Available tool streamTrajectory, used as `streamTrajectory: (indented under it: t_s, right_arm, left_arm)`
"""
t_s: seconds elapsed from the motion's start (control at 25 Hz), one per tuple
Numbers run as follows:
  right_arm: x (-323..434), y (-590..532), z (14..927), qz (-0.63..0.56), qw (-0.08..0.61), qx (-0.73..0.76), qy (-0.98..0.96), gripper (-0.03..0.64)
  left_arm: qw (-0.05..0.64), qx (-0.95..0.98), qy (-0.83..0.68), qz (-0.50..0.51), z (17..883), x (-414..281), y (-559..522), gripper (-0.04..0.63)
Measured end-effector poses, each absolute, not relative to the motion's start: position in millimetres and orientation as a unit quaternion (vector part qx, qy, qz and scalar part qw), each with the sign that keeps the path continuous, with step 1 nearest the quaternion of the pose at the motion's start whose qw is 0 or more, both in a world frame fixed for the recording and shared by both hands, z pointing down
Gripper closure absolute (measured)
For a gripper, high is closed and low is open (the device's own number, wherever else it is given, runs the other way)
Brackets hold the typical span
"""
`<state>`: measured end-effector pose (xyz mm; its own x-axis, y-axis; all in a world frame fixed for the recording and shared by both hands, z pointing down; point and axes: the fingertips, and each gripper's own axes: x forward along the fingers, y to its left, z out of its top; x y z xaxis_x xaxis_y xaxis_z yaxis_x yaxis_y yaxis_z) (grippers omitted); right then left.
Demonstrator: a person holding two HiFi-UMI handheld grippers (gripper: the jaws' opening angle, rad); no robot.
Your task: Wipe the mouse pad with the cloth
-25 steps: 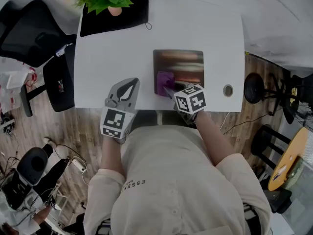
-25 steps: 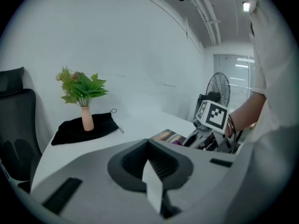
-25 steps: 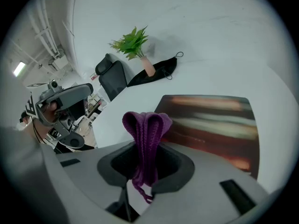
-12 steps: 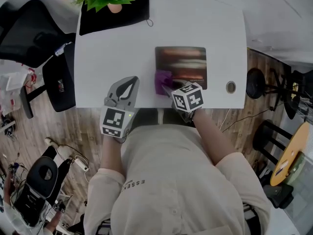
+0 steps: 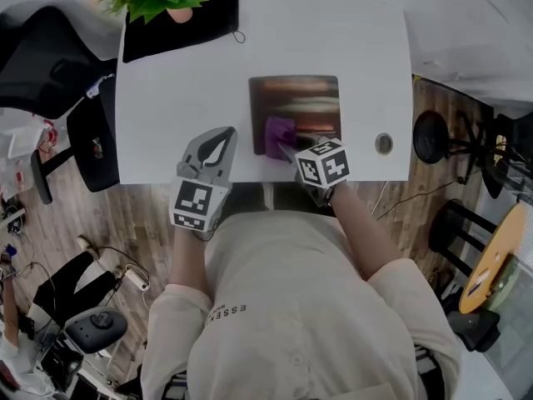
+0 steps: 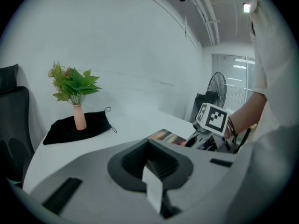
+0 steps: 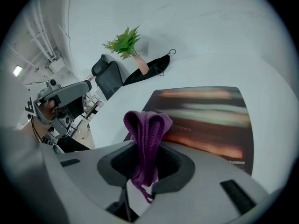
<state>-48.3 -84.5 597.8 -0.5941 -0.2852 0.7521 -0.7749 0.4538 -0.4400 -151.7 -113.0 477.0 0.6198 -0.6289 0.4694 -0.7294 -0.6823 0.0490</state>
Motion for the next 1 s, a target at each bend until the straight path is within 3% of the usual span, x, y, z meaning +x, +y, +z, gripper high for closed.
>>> streamTrajectory:
  t_s: [1.0]
  right_arm:
    - [91.5,-73.5,599.2,0.4,0.302,0.355,-0.789,0.52]
  left_arm:
    - [0.112,0.892,-0.385,0.21,474.7,-37.4,-95.7,0.594]
